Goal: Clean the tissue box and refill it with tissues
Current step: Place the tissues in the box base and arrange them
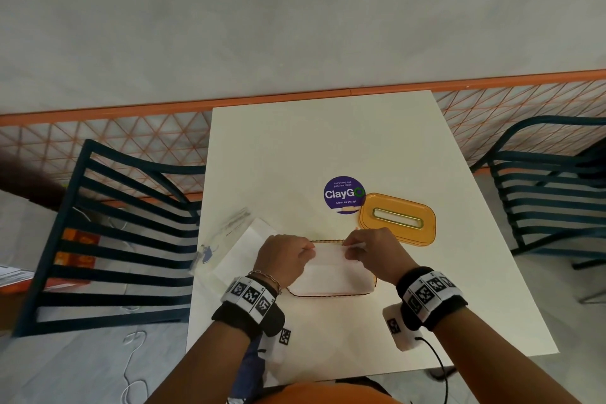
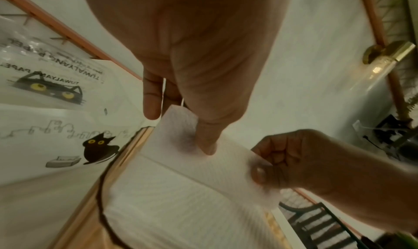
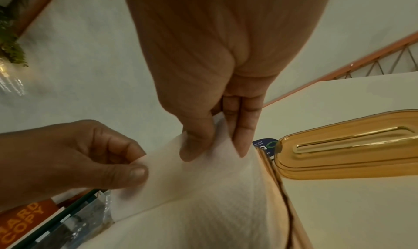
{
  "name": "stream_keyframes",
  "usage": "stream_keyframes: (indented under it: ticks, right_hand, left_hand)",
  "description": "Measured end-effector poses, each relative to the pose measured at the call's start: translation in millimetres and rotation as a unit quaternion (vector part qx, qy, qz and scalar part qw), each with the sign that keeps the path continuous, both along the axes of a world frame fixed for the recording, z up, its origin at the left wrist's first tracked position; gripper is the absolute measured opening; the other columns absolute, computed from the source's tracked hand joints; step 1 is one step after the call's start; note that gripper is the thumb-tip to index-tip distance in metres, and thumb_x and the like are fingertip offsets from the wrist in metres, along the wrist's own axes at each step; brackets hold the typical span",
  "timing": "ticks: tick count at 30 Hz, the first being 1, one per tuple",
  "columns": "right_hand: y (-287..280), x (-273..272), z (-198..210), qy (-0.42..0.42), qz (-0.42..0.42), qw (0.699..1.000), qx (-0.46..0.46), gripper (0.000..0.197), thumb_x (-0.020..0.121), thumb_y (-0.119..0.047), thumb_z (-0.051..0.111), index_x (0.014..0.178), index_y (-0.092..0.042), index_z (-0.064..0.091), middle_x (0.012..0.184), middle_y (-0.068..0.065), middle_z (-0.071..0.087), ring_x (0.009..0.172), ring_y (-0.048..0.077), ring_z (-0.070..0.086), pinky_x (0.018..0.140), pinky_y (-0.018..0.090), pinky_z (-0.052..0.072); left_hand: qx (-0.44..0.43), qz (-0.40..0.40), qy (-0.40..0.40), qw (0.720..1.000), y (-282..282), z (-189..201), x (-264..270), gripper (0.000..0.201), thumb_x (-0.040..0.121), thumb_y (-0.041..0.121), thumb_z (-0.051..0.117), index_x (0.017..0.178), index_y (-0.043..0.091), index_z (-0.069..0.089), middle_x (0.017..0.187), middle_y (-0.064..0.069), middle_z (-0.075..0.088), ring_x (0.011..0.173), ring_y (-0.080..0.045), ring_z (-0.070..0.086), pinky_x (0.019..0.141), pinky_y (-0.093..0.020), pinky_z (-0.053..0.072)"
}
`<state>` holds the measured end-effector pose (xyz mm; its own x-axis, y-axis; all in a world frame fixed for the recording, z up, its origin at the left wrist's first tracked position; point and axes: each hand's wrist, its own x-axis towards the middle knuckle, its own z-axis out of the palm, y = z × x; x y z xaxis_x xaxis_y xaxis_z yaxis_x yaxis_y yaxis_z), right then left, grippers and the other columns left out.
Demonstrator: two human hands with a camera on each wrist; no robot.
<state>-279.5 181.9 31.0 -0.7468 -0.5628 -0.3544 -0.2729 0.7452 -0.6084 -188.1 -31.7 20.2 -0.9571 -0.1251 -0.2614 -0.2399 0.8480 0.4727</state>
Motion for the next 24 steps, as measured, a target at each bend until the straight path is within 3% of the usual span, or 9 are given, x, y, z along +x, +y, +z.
stream_keyframes:
  ticks: [6, 10, 14, 19, 22, 24]
  right_hand:
    - [7.8, -1.1, -9.8, -0.005, 0.003, 1.000, 0.007, 0.015, 0.087, -0.016, 0.077, 0.100, -0.022, 0.081, 0.095, -0.003, 0.078, 0.071, 0.005, 0.065, 0.066, 0.010, 0.050]
    - [14.7, 4.5, -11.8, 0.064, 0.058, 0.996, 0.002, 0.018, 0.086, -0.010, 0.075, 0.094, -0.025, 0.082, 0.088, -0.008, 0.077, 0.055, -0.006, 0.054, 0.058, 0.004, 0.042]
    - [19.9, 8.7, -17.3, 0.141, 0.108, 0.984, 0.008, 0.021, 0.082, -0.011, 0.074, 0.089, -0.029, 0.081, 0.089, -0.010, 0.076, 0.073, 0.010, 0.068, 0.066, 0.022, 0.053]
    - [22.0, 13.3, -18.7, 0.167, 0.121, 0.978, 0.010, 0.022, 0.082, -0.011, 0.073, 0.092, -0.029, 0.082, 0.095, -0.011, 0.076, 0.081, 0.011, 0.071, 0.068, 0.016, 0.047]
    - [23.5, 16.5, -19.5, 0.172, 0.127, 0.977, 0.020, 0.023, 0.083, -0.012, 0.073, 0.095, -0.029, 0.082, 0.098, -0.009, 0.075, 0.084, 0.012, 0.071, 0.070, 0.015, 0.044]
    - [23.8, 17.6, -21.6, 0.176, 0.136, 0.975, 0.026, 0.024, 0.083, -0.012, 0.071, 0.097, -0.029, 0.081, 0.099, -0.009, 0.075, 0.086, 0.014, 0.071, 0.069, 0.017, 0.044]
  left_hand:
    - [0.018, 0.022, -0.006, 1.000, -4.8, -2.9, 2.4, 0.023, 0.092, 0.044, 0.068, 0.109, 0.034, 0.080, 0.108, 0.006, 0.076, 0.103, -0.014, 0.068, 0.086, -0.028, 0.052]
    - [0.012, 0.040, 0.033, 0.999, -1.4, -11.4, 11.7, 0.013, 0.088, 0.040, 0.074, 0.096, 0.034, 0.082, 0.097, 0.009, 0.073, 0.095, -0.009, 0.066, 0.079, -0.029, 0.054]
    - [-0.005, 0.027, 0.095, 0.995, 1.2, -23.7, 26.0, 0.006, 0.082, 0.029, 0.080, 0.085, 0.033, 0.082, 0.086, 0.014, 0.073, 0.083, -0.006, 0.067, 0.067, -0.018, 0.048]
    - [-0.047, -0.031, 0.160, 0.986, -1.2, -29.8, 34.8, 0.024, 0.071, 0.013, 0.088, 0.084, 0.032, 0.083, 0.083, 0.016, 0.075, 0.076, -0.011, 0.065, 0.061, -0.026, 0.055]
    - [-0.104, -0.075, 0.176, 0.976, -1.3, -28.6, 37.5, 0.033, 0.062, 0.006, 0.090, 0.085, 0.029, 0.083, 0.090, 0.013, 0.077, 0.083, -0.017, 0.068, 0.065, -0.029, 0.053]
    - [-0.145, -0.090, 0.150, 0.974, 2.0, -27.8, 41.1, 0.038, 0.060, 0.006, 0.087, 0.090, 0.027, 0.082, 0.102, 0.010, 0.078, 0.096, -0.019, 0.067, 0.075, -0.032, 0.053]
